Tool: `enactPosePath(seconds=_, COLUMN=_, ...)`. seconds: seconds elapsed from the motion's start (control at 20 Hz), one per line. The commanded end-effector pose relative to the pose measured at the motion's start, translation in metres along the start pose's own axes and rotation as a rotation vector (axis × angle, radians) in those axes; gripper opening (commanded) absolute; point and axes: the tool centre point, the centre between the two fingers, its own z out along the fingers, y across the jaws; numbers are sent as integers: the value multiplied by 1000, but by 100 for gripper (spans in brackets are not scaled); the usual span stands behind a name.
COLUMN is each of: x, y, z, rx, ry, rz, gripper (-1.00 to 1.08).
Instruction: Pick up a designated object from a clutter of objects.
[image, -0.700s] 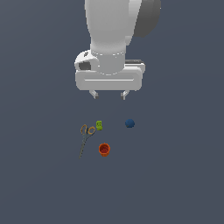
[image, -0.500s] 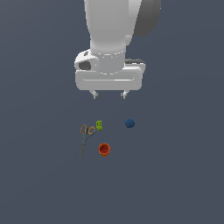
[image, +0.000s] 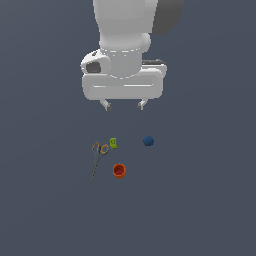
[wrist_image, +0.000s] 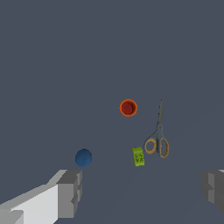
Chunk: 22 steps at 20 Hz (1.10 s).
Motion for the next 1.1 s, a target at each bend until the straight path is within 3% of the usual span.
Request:
enactPosePath(seconds=0.0, x=0, y=0, z=0, rx=0, ry=-1, rz=0, gripper=100)
enactPosePath(seconds=0.5, x=-2, y=-13, z=33, rx=-7, ry=-10, rz=-46, gripper=100)
enactPosePath(seconds=1.05, x=-26, y=-55, z=133, rx=-20, ry=-40, rz=-204, gripper=100)
